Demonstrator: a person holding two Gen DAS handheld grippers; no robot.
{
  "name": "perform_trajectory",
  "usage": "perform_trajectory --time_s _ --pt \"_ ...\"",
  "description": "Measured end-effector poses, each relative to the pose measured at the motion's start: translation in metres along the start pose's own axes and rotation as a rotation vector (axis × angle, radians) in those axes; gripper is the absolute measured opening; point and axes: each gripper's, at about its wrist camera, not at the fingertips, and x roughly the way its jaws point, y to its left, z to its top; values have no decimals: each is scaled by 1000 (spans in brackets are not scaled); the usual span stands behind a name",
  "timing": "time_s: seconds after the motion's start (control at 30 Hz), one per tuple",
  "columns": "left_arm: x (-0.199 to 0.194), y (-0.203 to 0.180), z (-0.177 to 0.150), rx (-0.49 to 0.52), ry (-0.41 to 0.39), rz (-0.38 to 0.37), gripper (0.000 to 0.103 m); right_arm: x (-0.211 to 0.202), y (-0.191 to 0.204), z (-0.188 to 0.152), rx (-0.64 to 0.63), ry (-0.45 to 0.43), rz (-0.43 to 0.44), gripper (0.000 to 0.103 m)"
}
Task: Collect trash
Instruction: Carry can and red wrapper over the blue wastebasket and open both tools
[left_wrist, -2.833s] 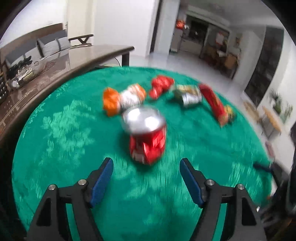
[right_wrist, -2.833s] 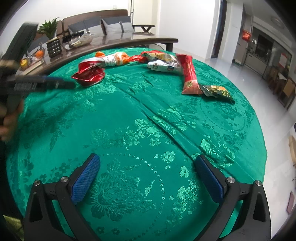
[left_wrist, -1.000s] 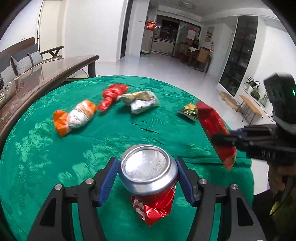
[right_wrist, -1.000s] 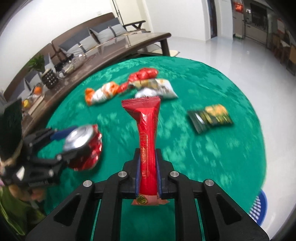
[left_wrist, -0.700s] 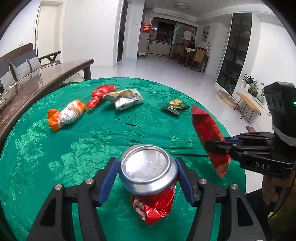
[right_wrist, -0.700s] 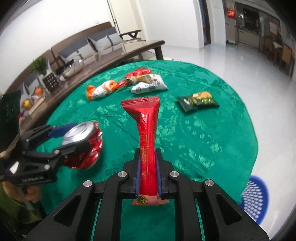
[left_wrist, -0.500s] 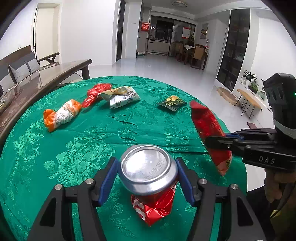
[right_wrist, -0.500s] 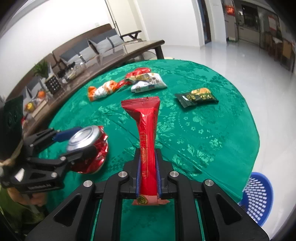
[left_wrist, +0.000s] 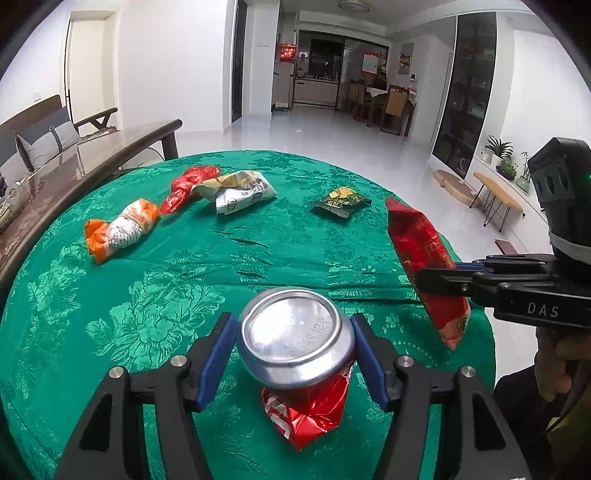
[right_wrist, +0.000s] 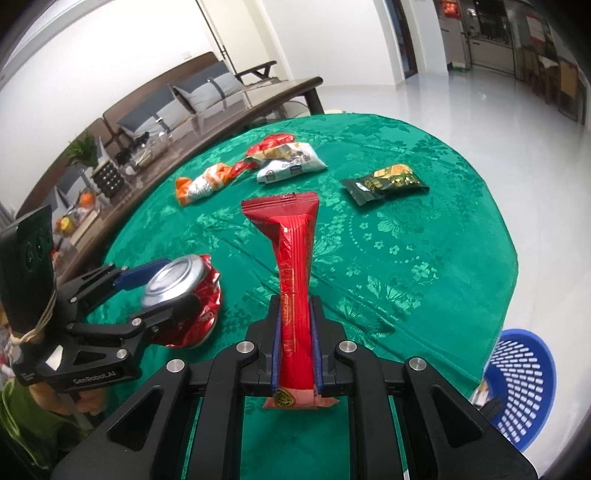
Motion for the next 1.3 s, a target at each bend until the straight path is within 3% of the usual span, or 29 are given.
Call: perform_trajectory --time_s 0.97,1.17,1.3 --pt "0 -1 -2 21 8 44 64 -1 8 -3 -7 11 16 13" --pt "-2 -4 -3 22 9 20 64 -6 4 -3 10 5 31 13" --pt "-3 -8 -2 -8 21 -43 64 -13 -8 -3 45 -13 34 13"
